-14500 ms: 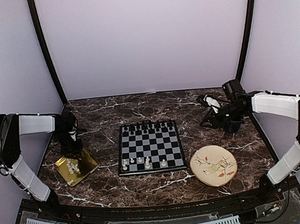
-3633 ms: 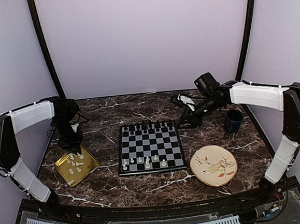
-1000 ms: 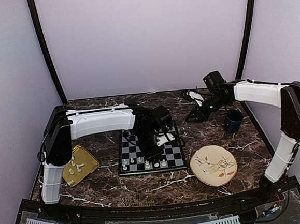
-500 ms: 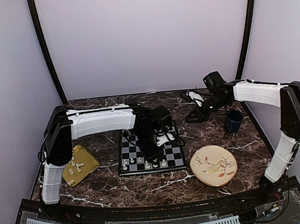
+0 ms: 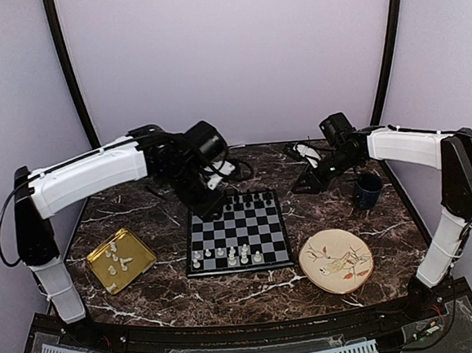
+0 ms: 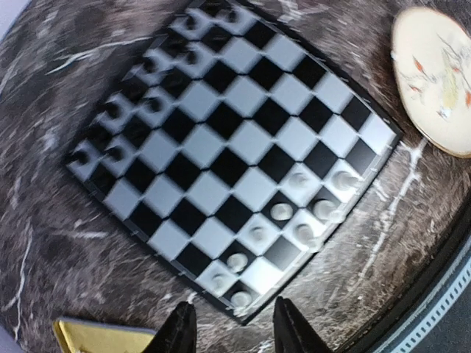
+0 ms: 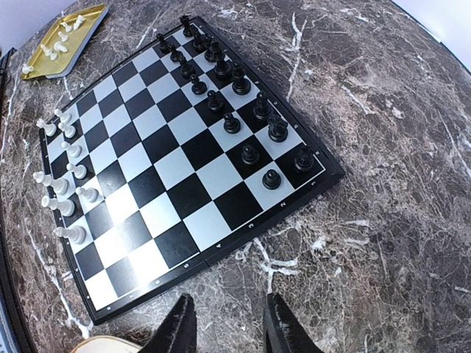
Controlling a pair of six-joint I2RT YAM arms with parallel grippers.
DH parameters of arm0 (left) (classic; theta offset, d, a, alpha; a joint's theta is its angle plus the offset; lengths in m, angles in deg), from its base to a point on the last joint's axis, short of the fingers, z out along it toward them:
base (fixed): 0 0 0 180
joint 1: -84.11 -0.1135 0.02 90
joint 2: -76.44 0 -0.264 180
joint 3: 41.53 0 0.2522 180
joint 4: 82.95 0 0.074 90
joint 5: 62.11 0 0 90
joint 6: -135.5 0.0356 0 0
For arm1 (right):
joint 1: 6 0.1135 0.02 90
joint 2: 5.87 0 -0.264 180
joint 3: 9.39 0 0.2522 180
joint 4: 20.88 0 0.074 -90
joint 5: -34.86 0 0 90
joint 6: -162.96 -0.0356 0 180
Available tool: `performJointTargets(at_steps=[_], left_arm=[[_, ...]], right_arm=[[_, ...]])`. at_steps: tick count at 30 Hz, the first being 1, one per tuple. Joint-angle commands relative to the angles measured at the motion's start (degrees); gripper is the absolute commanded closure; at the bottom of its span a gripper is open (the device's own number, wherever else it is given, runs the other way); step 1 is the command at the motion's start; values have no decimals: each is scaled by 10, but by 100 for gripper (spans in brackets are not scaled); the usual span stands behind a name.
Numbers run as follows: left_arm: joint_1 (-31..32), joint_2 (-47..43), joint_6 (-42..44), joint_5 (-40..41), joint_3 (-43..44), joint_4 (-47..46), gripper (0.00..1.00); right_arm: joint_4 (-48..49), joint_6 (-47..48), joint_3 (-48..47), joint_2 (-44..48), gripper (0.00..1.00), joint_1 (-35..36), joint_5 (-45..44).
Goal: Set up the chess pieces on the board
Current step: Place the king at e1, then adjust the knight in the storage box.
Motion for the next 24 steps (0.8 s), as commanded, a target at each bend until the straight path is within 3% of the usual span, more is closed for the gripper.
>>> performJointTargets(at_steps=[1,6,9,13,24], left_arm=[[-100,-123,-127,93,-114,1,61],[-225,-231,-194,85,-272,4,62],[-289,-276,-228,77,-329,34,65],[-352,-290,-213,46,-382,56,64],[-374,-232,-209,37,-457,40,70]], right_arm=[[1,6,-3,0,68,-1,13],[-1,6,-3,-4,68,-1,15],[-1,7,-4,-6,68,0,16],[-3,7,-5,-10,68,0,17],[-3,8,-5,-14,68,0,10]])
